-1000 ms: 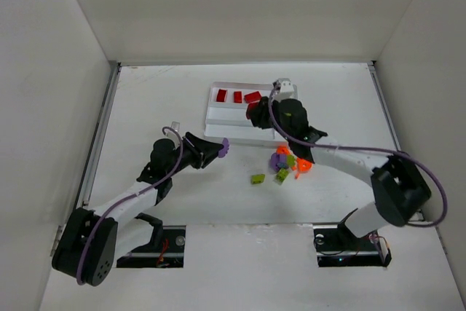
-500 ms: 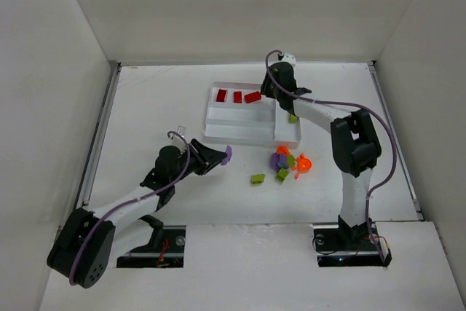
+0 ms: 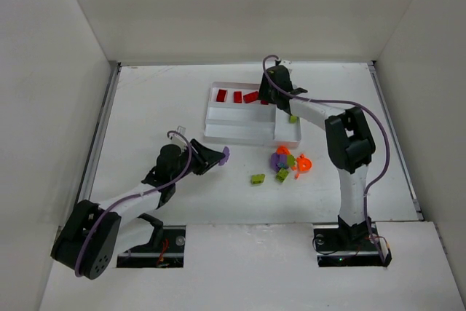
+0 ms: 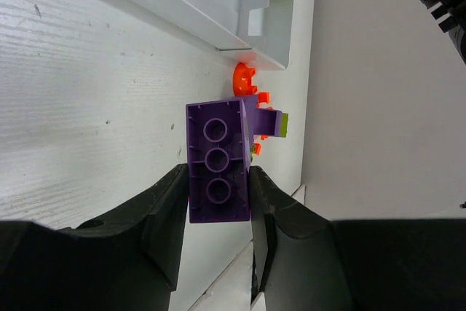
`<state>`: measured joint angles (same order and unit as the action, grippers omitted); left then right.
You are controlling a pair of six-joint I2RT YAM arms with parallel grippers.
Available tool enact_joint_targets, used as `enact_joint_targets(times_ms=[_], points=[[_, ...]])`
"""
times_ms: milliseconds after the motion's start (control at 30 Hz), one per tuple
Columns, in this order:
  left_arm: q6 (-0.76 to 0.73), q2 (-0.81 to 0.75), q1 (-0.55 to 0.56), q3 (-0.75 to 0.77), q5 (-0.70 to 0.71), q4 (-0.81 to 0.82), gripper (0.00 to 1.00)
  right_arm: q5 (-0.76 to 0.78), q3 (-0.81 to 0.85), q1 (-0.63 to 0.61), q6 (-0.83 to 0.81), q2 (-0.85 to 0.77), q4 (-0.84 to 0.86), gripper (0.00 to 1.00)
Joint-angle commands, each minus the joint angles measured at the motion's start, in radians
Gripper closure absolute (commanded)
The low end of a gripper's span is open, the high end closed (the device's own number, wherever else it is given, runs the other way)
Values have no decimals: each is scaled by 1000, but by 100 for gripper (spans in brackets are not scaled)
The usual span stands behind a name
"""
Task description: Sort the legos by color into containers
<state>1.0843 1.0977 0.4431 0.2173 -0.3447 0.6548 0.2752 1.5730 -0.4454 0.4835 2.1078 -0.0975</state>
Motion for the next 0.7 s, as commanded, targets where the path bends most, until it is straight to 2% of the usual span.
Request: enact_joint_targets(times_ms=[0,100,200,433,567,667], points=[[-21,-7,-5,42,-5,52,88,19,19,-5,10,-71,42,41],[-18,-13,4,65,10,40,88,35,-48,-5,9,-161,76,40],[-21,-13,9,97,26,16,88,48,-212,-6,7,-317,169,45],[-84,34,32,189,119,-66,88,71,-719,-54,36,-698,401,73],[-145,108,52,287,202,-162,88,97,-938,-86,63,-862,461,73],[-178,183,58,375,257,-219,88,105,-1025,-108,72,-952,484,68]])
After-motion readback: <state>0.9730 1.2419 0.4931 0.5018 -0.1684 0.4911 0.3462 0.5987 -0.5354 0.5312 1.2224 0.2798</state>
